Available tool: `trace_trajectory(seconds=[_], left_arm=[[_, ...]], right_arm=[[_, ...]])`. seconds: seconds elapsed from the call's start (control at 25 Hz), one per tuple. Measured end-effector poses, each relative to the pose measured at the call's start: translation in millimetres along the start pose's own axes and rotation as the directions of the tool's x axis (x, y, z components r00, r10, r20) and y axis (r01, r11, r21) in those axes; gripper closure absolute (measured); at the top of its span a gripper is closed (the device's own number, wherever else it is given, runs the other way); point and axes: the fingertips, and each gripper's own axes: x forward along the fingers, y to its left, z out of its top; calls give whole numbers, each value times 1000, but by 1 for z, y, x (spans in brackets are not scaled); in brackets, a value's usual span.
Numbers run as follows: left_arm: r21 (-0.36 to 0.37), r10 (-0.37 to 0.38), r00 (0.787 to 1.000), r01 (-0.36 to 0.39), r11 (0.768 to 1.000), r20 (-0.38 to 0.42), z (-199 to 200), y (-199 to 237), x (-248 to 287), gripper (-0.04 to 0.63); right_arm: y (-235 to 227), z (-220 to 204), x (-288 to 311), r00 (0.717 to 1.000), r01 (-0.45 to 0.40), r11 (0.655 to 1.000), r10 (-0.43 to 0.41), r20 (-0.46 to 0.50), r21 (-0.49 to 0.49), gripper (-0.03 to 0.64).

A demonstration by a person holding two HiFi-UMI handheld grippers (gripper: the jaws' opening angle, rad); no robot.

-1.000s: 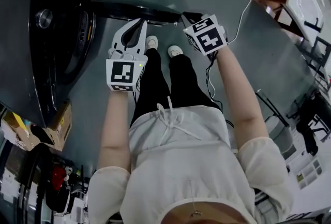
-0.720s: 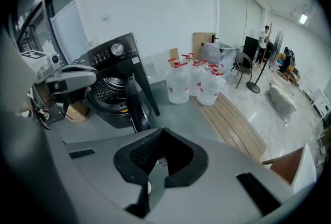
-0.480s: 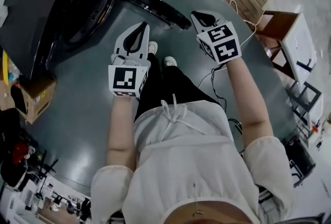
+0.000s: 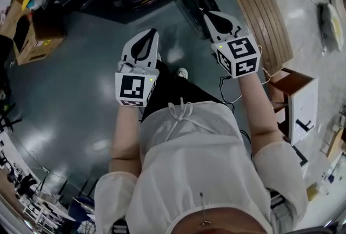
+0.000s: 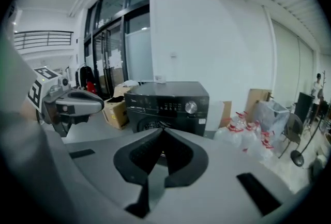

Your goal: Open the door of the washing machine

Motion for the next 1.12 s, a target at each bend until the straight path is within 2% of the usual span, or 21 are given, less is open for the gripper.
trace_trajectory(seconds=[0.12,0.28,0.52,0.68,1.12], left_arm=[[-9,91,996,-91,996,11,3,31,-38,572],[-18,200,979,-200,980,40,10,68,-80,572],[-35,312,946,-310,950,89,27,109,-131,572],[-53,351,931,-348,936,98,35,131,-149,572],[-56,372,921,-367,928,118,51,158,-173,572]], right_arm=[[40,32,15,996,-65,997,67,59,-47,609],[82,70,31,982,-127,986,140,128,-105,609],[132,113,39,950,-189,971,218,223,-146,611],[146,130,41,944,-180,971,215,250,-156,612],[156,154,38,928,-132,972,190,321,-193,612]])
